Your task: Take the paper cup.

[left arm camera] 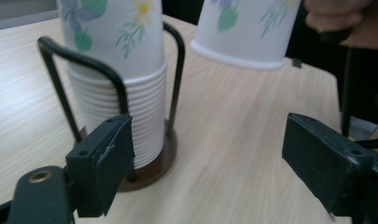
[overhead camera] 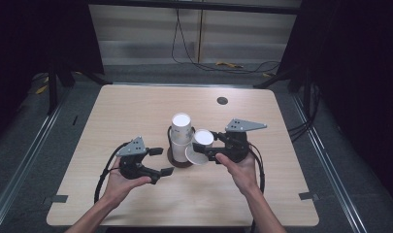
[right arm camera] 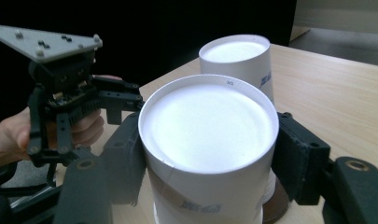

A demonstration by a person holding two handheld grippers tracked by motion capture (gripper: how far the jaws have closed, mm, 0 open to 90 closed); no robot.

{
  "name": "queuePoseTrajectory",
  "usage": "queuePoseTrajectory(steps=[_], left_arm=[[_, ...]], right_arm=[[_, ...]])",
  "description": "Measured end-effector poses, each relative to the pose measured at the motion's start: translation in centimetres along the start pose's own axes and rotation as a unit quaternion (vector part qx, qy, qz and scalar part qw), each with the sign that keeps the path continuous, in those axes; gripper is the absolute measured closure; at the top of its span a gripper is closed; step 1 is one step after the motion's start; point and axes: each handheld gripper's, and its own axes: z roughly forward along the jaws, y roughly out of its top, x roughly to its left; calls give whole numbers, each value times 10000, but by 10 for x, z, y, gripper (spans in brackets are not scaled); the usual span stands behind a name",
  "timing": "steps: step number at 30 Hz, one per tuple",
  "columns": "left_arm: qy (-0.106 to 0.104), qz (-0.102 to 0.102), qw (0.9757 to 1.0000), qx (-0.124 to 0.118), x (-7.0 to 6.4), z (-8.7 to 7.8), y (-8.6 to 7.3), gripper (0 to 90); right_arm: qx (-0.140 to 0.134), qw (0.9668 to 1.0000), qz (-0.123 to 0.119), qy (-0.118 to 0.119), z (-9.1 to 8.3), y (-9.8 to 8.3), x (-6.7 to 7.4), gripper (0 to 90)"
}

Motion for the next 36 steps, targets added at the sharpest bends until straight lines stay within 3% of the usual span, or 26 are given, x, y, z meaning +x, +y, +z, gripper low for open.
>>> queuePoseTrajectory(steps=[9, 11, 15, 21, 36], left_arm=[[-91, 171, 9998, 101, -12, 7, 2, 171], [-187, 105, 9997, 99, -12, 8, 1, 171], [-211, 151, 9996, 61, -13, 9, 0, 171], [-245, 63, 9997, 34, -10, 8, -4, 169], [-402, 128, 9991, 80, -14, 18, -11, 160]], right_arm=[[232, 9996, -59, 123, 10, -12, 4, 342], [252, 9995, -11, 183, 13, -15, 4, 342], [239, 9993, -33, 286, 16, -16, 7, 342], [348, 9984, -55, 448, 26, -20, 14, 342], [464, 9965, -119, 683, 37, -25, 25, 343]])
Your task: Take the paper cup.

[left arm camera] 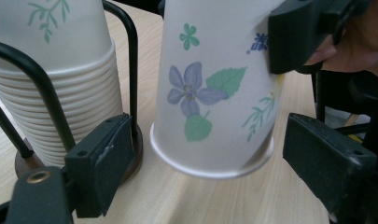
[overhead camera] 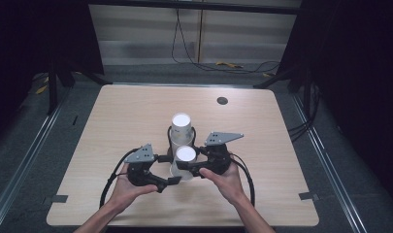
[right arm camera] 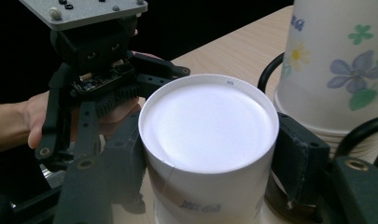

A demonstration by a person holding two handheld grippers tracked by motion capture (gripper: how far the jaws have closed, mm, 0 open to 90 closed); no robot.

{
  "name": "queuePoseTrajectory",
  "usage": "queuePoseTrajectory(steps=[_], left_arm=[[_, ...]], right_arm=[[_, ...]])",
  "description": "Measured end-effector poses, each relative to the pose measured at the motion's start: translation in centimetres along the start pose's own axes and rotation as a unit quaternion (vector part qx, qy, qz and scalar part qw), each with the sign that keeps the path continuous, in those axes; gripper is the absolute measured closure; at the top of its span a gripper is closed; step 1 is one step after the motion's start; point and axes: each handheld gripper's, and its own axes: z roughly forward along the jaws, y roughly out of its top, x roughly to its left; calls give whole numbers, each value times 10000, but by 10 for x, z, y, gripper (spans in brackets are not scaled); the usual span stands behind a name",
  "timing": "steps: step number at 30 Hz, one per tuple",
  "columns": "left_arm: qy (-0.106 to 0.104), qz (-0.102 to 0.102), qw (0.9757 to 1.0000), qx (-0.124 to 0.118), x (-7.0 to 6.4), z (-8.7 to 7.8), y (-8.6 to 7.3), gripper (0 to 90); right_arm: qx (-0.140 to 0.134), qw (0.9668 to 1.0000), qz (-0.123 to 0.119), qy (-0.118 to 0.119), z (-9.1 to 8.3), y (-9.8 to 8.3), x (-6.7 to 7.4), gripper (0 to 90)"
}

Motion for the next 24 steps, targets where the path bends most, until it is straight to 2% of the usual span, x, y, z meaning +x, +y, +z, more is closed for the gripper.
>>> queuePoseTrajectory(steps=[13, 18, 22, 24], left_arm=[[-57, -108, 9999, -57, 2, 5, -4, 167], [-192, -230, 9994, -182, 3, 7, -5, 194], [-204, -215, 9994, -164, 3, 7, -5, 199], [-255, -200, 9992, -243, 1, 7, -4, 228]], right_arm=[[-11, 9999, -10, 169, 12, -4, 5, 344], [-60, 9997, 26, 230, 12, -3, 5, 345], [-106, 9995, 21, 286, 14, -3, 7, 345], [-124, 9995, 24, 304, 13, -2, 7, 346]])
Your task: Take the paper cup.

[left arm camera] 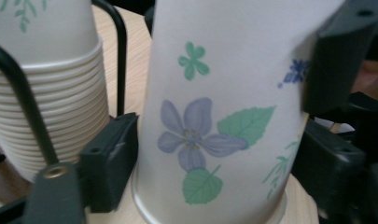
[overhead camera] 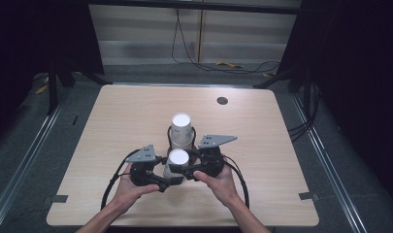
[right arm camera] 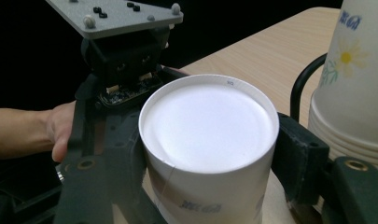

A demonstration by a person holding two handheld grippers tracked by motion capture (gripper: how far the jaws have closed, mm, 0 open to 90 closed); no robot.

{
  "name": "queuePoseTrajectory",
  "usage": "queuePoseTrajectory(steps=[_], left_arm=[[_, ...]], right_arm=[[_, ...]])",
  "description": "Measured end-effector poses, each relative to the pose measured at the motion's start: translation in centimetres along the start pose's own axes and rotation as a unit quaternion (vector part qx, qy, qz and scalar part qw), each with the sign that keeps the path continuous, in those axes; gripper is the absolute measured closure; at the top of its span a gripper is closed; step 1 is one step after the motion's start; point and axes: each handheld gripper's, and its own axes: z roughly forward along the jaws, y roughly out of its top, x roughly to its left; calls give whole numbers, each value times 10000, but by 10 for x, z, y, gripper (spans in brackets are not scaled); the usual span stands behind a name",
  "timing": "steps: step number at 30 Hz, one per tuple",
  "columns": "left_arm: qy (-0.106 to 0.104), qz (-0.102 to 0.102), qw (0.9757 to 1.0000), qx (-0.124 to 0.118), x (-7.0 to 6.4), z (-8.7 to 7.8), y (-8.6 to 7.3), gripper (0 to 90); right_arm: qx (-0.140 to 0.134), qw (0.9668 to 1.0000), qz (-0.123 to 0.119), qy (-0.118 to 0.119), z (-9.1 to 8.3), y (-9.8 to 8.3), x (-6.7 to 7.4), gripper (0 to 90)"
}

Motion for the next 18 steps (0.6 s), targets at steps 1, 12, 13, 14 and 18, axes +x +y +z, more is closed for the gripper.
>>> queuePoseTrajectory(steps=[1, 12, 13, 14, 18], left_arm=[[-18, 57, 10000, 19, 0, -1, 1, 239], [37, 196, 9997, 146, 1, -3, 0, 271], [37, 228, 9996, 189, 2, -4, 0, 271], [38, 221, 9995, 221, 2, -4, 0, 271], [31, 187, 9995, 271, 3, -5, -1, 271]], right_arm=[[-25, 10000, -10, 20, 0, 1, 0, 346], [-15, 10000, -1, 80, 2, -1, -1, 327], [-8, 10000, -36, 48, 2, -1, -1, 313], [-8, 10000, -42, 15, 2, -1, -1, 287], [-72, 10000, -13, -47, -1, 0, -2, 243]])
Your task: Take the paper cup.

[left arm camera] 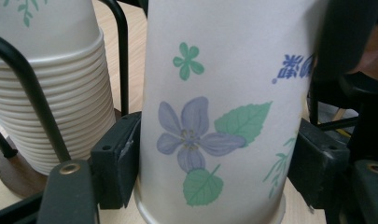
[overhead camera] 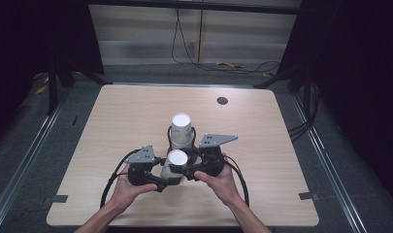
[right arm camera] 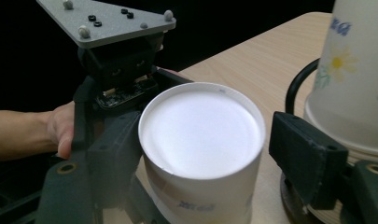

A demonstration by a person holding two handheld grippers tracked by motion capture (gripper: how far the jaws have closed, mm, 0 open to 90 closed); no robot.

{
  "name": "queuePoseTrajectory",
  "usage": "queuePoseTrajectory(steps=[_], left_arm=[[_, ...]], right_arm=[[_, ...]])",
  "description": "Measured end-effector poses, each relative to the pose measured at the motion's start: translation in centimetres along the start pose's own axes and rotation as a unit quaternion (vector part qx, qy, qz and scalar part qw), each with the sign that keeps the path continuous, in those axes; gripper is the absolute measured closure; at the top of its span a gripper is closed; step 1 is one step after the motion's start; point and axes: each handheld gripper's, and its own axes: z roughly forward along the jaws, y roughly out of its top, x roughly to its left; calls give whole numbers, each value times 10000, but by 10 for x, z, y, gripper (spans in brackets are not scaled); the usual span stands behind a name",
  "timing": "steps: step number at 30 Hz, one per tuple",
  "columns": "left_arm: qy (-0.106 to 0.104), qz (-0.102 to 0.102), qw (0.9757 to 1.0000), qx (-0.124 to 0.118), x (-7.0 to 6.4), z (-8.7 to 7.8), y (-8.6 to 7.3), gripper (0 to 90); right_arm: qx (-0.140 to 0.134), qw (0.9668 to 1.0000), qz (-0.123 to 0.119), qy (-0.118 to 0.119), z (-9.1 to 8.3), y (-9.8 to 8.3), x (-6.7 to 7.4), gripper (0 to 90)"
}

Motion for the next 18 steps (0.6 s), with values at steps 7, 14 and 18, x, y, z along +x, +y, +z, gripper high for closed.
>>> queuePoseTrajectory(steps=[7, 14, 18], left_arm=[[-7, -55, 10000, 48, 2, -2, 0, 272], [33, -64, 9999, 134, 4, -7, 2, 272], [49, -94, 9998, 165, 6, -11, 2, 272]], right_arm=[[-6, 10000, -2, -45, -3, 1, -1, 206], [-20, 9999, 5, -125, -7, 1, -2, 188], [24, 9999, 11, -150, -10, 1, -3, 192]])
